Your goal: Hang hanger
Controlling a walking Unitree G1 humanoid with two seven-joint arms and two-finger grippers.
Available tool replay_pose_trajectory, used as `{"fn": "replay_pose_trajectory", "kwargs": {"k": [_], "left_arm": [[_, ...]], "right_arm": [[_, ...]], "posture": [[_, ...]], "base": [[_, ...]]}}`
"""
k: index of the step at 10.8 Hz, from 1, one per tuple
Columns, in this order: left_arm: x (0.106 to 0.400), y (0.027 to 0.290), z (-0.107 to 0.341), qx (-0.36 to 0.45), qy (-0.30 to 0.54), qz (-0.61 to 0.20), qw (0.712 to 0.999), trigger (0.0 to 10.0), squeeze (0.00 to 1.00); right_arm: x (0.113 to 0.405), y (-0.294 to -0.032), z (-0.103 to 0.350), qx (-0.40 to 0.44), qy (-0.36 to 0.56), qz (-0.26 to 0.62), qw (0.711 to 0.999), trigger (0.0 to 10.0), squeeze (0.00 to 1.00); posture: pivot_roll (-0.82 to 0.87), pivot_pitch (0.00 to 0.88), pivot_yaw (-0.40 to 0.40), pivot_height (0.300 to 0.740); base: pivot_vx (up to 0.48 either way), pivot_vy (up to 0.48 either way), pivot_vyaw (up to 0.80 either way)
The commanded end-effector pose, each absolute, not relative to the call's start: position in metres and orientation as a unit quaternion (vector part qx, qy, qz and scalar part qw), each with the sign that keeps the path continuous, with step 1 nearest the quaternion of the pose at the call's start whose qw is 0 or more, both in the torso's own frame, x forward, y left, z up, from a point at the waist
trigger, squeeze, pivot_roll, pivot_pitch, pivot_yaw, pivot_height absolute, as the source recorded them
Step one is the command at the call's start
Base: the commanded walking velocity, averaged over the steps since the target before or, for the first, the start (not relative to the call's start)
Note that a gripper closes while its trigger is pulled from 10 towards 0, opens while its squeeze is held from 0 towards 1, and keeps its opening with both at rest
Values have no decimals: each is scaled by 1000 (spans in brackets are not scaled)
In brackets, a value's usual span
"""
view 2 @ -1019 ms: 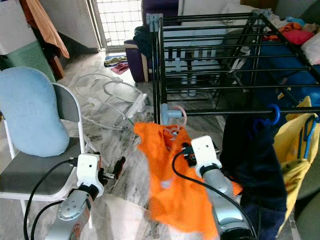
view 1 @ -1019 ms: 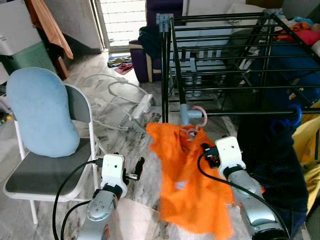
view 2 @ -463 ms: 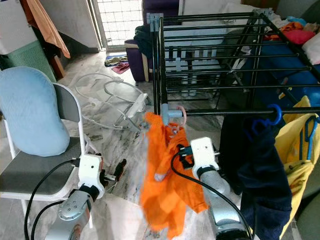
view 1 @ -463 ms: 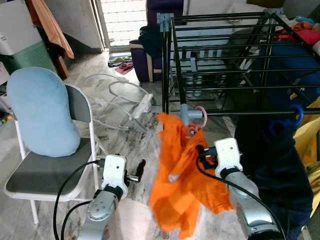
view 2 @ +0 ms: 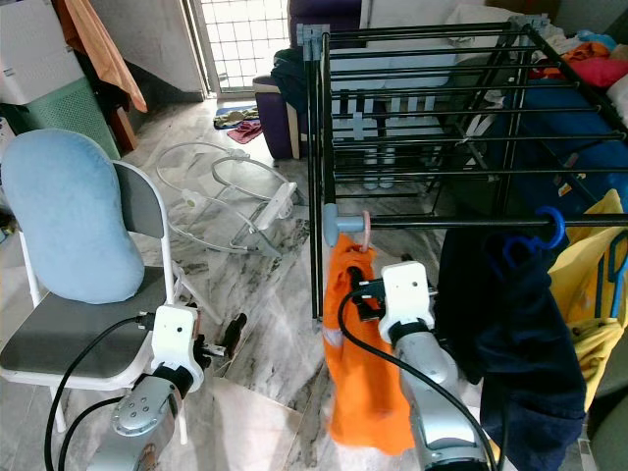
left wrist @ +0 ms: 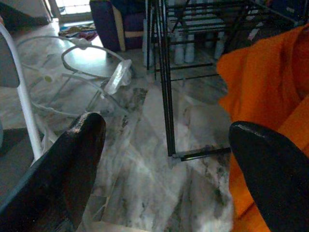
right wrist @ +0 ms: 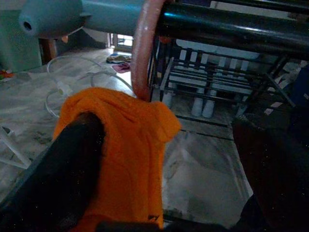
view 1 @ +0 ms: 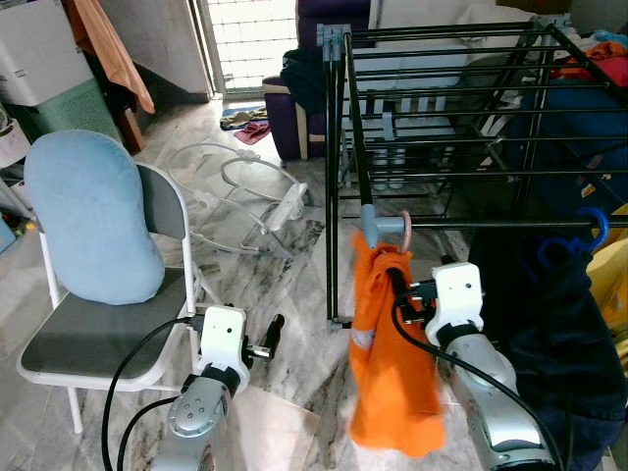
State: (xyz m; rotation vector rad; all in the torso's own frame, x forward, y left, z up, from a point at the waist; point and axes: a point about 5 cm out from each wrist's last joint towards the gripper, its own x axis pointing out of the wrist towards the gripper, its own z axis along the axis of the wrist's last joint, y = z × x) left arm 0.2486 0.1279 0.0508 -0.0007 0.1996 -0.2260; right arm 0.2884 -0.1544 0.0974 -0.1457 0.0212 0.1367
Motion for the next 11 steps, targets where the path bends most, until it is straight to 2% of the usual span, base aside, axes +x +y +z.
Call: {"fn": "replay_pose_trajectory", "kwargs": {"k": [1, 5, 6, 7, 8, 11], "left_arm": [[249, 129, 53, 1, 99, -110, 989, 10000, 0], [248, 126, 51, 0, 104, -116, 988, 10000, 0], [249, 126, 51, 0, 104, -117, 988, 10000, 0], [249, 125, 51, -2, 104, -118, 988, 10000, 0], [249, 125, 51, -1, 105, -119, 987, 10000, 0], [249, 124, 51, 0, 106, -120, 987, 10000, 0]], "right_arm": [[289, -151, 106, -72, -8, 75, 995, 10000, 1000], [286, -149, 99, -73, 15, 90, 993, 10000, 1000], [285, -149, 98, -79, 15, 90, 993, 10000, 620], [285, -149, 99, -83, 14, 91, 992, 10000, 39], [286, -149, 100, -84, 13, 93, 992, 10000, 0], [287, -149, 102, -89, 8, 92, 992, 10000, 0]], "posture": [[-78, 0, 64, 740], [-85, 0, 65, 740], [-85, 0, 65, 740], [-87, 0, 65, 740], [-88, 0, 65, 740], [-88, 0, 65, 740]], "base": [[0, 0, 0], [-65, 0, 0], [-274, 0, 0], [-270, 0, 0], [-274, 0, 0], [-291, 0, 0]]}}
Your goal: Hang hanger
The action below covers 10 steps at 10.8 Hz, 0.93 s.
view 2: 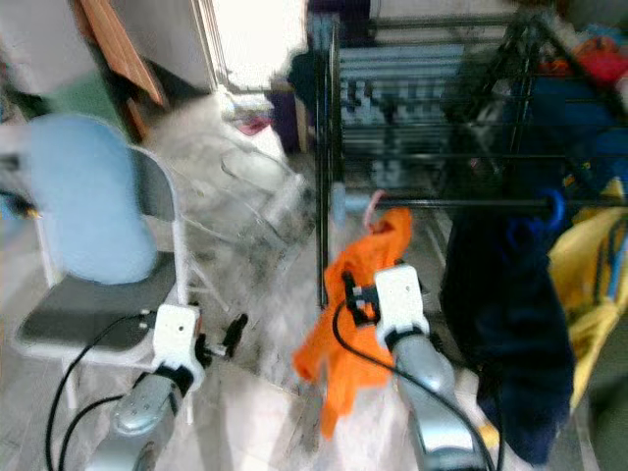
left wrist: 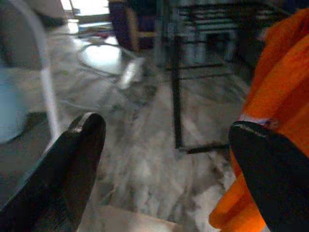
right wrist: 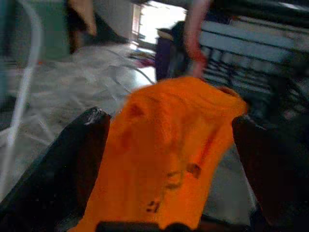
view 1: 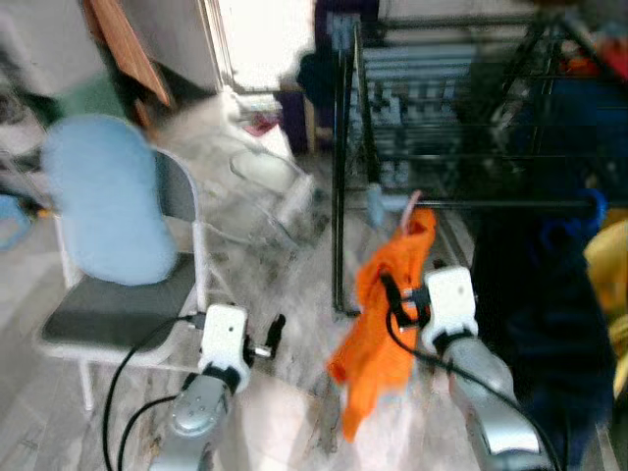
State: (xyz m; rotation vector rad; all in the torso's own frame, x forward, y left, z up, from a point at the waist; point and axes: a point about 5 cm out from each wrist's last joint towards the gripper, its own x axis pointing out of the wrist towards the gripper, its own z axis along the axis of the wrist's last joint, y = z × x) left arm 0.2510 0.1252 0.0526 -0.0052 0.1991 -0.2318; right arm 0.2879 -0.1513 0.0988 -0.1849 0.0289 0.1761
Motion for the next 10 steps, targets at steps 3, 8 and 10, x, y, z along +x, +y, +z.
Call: {"fn": "replay_pose_trajectory", "kwargs": {"k": [3, 8, 10], "left_arm": [[250, 124, 51, 1, 106, -122, 987, 10000, 0], [252, 135, 50, 8, 104, -105, 989, 10000, 0], [261, 152, 51, 24, 93, -50, 994, 10000, 0]], "right_arm": [[288, -149, 103, -95, 3, 88, 992, 10000, 0], [293, -151, 100, -107, 8, 75, 991, 10000, 0], [300, -149, 98, -107, 17, 66, 992, 10000, 0]], "posture": [[-89, 0, 69, 740], [-79, 0, 71, 740], [-79, 0, 73, 740]], "base": [[-295, 0, 0], [-228, 0, 0], [0, 0, 0]]}}
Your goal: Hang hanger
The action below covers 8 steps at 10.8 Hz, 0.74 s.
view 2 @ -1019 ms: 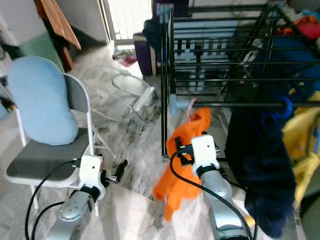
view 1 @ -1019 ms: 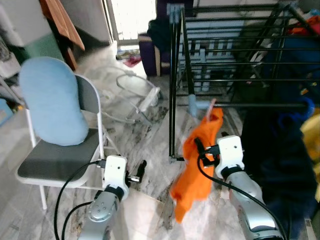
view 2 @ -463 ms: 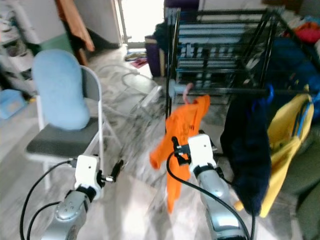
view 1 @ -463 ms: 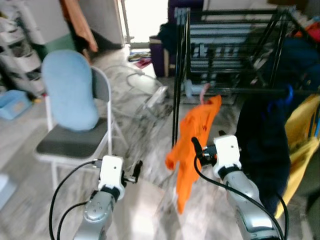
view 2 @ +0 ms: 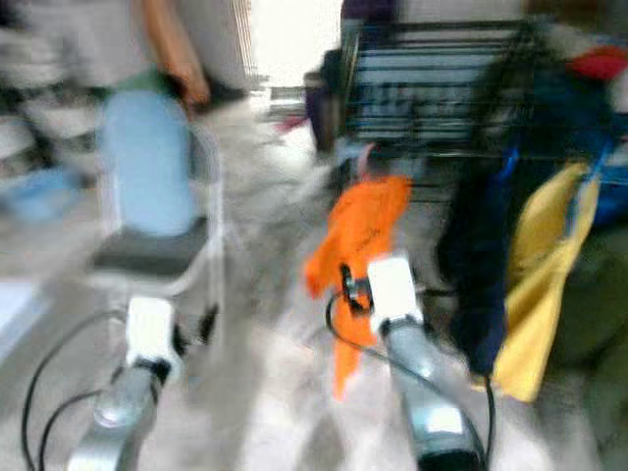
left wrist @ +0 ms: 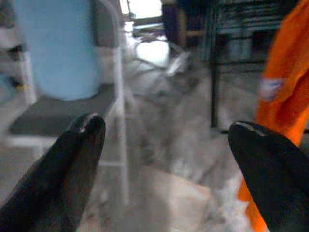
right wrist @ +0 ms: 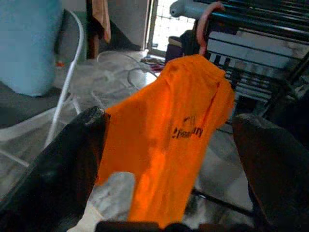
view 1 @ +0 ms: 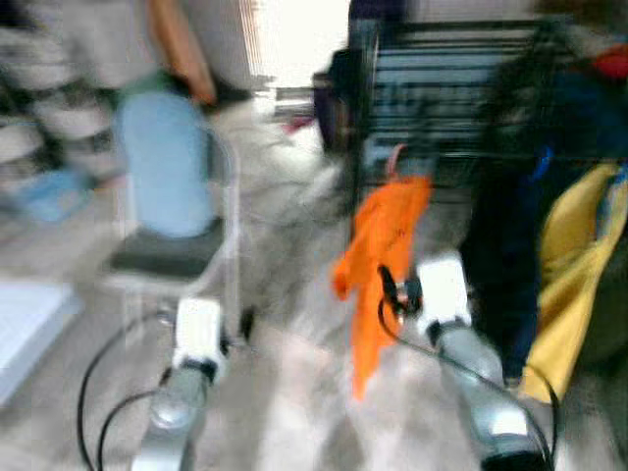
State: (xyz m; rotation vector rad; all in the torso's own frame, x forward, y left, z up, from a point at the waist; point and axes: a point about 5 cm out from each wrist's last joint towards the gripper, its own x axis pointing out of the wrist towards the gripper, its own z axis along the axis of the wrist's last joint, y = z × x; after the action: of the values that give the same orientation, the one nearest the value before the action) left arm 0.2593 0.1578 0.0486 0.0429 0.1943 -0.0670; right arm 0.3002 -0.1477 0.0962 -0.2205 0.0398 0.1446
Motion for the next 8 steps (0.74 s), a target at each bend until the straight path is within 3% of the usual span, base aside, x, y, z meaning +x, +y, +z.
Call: {"fn": "replay_pose_trajectory", "kwargs": {"k": [1, 3, 8], "left_arm": [[265, 167, 52, 29, 86, -8, 996, 10000, 0], [257, 188, 40, 35, 101, 31, 994, 10000, 0], [252, 195, 22, -2, 131, 51, 990, 10000, 0]], "right_arm": [[302, -154, 91, -107, 36, 52, 992, 10000, 0], [300, -165, 75, -93, 74, 29, 992, 10000, 0], [289, -184, 44, -83, 138, 0, 987, 10000, 0]], "posture": [[-78, 0, 71, 740], [-72, 0, 63, 740], [-76, 0, 67, 740]], "base": [[0, 0, 0], [0, 0, 0], [0, 0, 0]]}}
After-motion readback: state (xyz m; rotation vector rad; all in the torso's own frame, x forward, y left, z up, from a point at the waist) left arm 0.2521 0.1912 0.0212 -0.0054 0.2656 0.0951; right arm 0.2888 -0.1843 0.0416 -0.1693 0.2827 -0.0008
